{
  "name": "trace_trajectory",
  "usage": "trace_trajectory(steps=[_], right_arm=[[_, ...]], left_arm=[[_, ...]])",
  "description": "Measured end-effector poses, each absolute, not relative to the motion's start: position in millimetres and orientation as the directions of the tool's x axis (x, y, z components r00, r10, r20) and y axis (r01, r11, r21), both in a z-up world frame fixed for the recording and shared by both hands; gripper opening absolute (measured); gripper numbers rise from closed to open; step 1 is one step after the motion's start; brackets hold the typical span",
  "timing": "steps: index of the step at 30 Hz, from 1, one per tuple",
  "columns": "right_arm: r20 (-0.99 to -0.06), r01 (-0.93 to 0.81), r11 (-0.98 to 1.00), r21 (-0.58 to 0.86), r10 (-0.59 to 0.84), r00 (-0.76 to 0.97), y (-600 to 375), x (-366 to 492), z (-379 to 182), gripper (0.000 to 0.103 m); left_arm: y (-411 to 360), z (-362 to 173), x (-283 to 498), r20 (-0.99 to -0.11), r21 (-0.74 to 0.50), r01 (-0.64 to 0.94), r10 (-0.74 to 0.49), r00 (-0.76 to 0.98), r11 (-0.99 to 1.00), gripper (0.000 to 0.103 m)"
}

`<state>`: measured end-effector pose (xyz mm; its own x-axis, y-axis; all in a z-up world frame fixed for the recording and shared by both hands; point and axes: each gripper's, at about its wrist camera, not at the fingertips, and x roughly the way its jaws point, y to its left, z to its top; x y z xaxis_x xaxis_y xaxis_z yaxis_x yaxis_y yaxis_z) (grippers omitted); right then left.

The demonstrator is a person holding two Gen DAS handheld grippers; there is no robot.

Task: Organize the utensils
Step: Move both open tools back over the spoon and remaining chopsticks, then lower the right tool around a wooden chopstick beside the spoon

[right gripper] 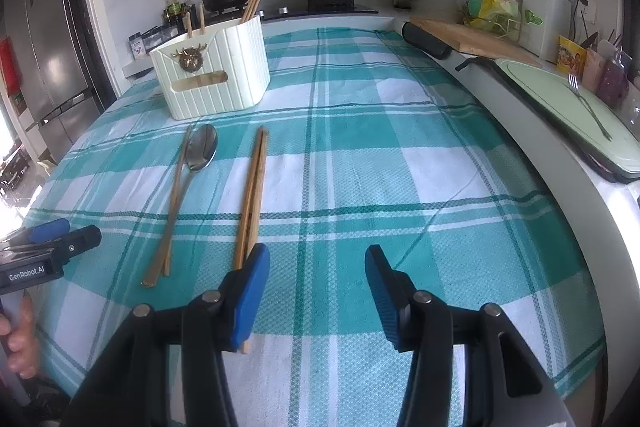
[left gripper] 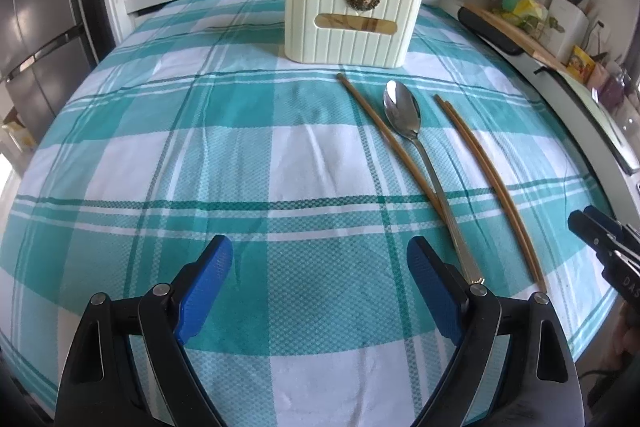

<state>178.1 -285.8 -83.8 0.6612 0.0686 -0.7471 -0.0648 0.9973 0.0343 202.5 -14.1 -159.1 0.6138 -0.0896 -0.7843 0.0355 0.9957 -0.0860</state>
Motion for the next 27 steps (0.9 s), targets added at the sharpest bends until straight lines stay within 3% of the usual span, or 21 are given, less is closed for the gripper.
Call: trace_trajectory(steps=[27], right_arm=[[-0.764,-0.076,0.996,0.043,0.082,0.64,-278.2,177.9,-92.9,0.051]], left_arm=[[-18.6,-160.0,204.1,-0.781,-0.008,0.028,-0.024,0.624,1.0,0.09]])
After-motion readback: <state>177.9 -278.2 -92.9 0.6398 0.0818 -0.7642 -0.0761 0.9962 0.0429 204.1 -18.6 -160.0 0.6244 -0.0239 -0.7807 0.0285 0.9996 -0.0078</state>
